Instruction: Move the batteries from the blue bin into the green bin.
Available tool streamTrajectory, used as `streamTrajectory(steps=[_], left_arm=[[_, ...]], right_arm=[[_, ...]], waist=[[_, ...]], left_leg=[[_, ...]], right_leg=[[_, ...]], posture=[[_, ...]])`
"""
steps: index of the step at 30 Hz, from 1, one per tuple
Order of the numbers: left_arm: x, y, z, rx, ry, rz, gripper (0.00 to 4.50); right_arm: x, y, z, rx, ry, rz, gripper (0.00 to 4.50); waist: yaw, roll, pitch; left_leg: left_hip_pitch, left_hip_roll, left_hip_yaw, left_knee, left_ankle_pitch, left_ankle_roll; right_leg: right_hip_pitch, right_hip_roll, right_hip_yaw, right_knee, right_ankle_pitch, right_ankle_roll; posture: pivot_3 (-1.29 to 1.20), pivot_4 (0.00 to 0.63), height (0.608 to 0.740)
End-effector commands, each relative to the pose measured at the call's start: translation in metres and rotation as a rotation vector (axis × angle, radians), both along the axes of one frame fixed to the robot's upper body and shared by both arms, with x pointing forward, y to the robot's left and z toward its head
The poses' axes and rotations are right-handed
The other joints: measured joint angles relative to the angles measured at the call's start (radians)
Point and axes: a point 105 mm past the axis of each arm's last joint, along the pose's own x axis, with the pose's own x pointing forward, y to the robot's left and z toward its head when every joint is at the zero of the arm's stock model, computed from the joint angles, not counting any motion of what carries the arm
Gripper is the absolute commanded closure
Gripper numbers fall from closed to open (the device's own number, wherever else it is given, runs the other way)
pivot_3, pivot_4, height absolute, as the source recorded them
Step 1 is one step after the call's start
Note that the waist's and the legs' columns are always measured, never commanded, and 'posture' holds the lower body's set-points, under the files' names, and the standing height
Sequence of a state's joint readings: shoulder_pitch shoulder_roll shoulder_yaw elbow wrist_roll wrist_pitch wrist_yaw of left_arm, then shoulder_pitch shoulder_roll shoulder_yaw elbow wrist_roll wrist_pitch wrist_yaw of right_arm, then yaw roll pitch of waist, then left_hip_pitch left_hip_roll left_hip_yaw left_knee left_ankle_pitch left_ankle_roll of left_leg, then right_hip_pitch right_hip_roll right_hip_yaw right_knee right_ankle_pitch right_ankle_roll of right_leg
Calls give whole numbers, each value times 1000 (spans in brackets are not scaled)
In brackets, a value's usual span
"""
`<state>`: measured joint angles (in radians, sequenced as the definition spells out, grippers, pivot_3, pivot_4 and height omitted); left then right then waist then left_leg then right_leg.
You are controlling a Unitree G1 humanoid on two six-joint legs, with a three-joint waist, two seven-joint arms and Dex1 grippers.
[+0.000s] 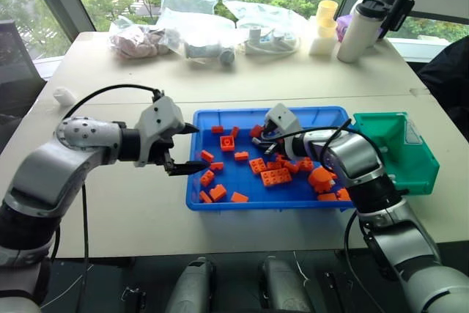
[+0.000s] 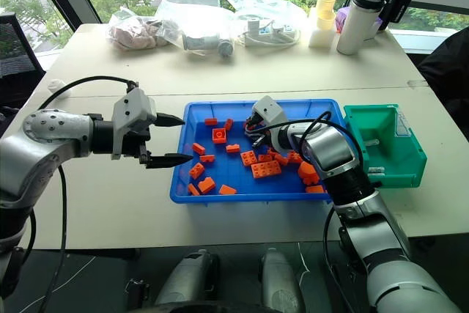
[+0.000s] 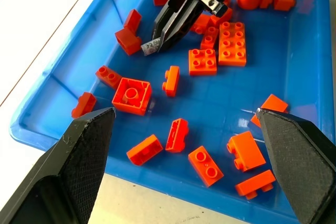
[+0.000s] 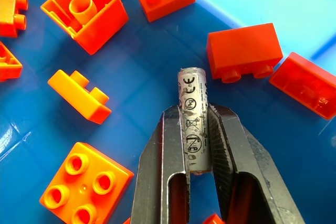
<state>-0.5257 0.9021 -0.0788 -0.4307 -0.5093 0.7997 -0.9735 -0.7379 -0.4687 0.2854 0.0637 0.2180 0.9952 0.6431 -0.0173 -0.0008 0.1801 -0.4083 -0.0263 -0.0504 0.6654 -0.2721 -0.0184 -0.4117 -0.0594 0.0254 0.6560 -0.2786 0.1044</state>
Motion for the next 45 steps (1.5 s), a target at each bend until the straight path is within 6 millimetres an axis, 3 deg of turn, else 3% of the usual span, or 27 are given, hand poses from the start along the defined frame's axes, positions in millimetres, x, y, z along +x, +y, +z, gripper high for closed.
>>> streamTrajectory(steps=[1,7,10,15,20,30,34,38,39,42,45], left_arm=[[1,-3,11,-14,-43,-18,0],[2,-17,30,-160,-58,-61,0],[7,-27,33,-209,-63,-78,0],[9,-56,31,-264,-48,-171,0],[11,-71,27,-257,-43,-233,0],[22,-68,12,-172,-60,-231,0],[21,-65,13,-175,-58,-234,0],[21,-64,13,-169,-59,-233,0],[20,-64,13,-169,-59,-233,0],[19,-64,13,-167,-59,-235,0],[14,-64,16,-155,-58,-262,0]], right_arm=[[3,1,36,67,-96,8,4453],[-6,-33,94,255,-177,-94,4453],[-7,-74,121,274,-265,-249,4453],[-22,-157,122,157,-307,-543,4453],[-39,-198,114,26,-315,-682,4453],[-58,-221,91,-44,-234,-778,4453],[-60,-225,85,-72,-219,-792,2406],[-58,-228,90,-81,-241,-805,264],[-56,-226,99,-88,-273,-790,28],[-49,-217,119,-106,-346,-730,28],[-52,-146,131,-27,-307,-342,28]], waist=[[0,0,0],[6,0,0],[6,0,0],[10,0,0],[-3,0,0],[5,1,-1],[6,1,-1],[5,1,-1],[3,1,-1],[0,2,0],[-1,2,0]], left_leg=[[0,0,0,0,0,0],[0,-1,0,0,0,0],[0,-1,-1,0,0,0],[-1,-1,0,0,0,0],[0,-1,2,0,0,0],[1,0,3,0,0,0],[0,0,3,0,0,0],[0,0,3,0,0,0],[1,0,3,0,0,0],[1,0,3,0,0,0],[1,1,3,0,0,0]], right_leg=[[0,0,0,0,0,0],[0,-1,0,0,0,0],[0,-1,-1,0,0,0],[1,-2,-1,-2,0,0],[1,-1,1,-1,0,0],[1,0,2,-1,0,0],[1,0,2,-1,0,0],[1,0,2,-1,0,0],[1,0,2,-1,0,0],[1,0,2,-1,0,0],[1,0,2,-1,0,0]], posture=[[0,150,740],[0,150,740],[0,150,740],[0,150,740],[0,150,740],[0,150,740],[0,150,740],[0,150,740],[0,150,740],[0,150,740],[0,150,740]])
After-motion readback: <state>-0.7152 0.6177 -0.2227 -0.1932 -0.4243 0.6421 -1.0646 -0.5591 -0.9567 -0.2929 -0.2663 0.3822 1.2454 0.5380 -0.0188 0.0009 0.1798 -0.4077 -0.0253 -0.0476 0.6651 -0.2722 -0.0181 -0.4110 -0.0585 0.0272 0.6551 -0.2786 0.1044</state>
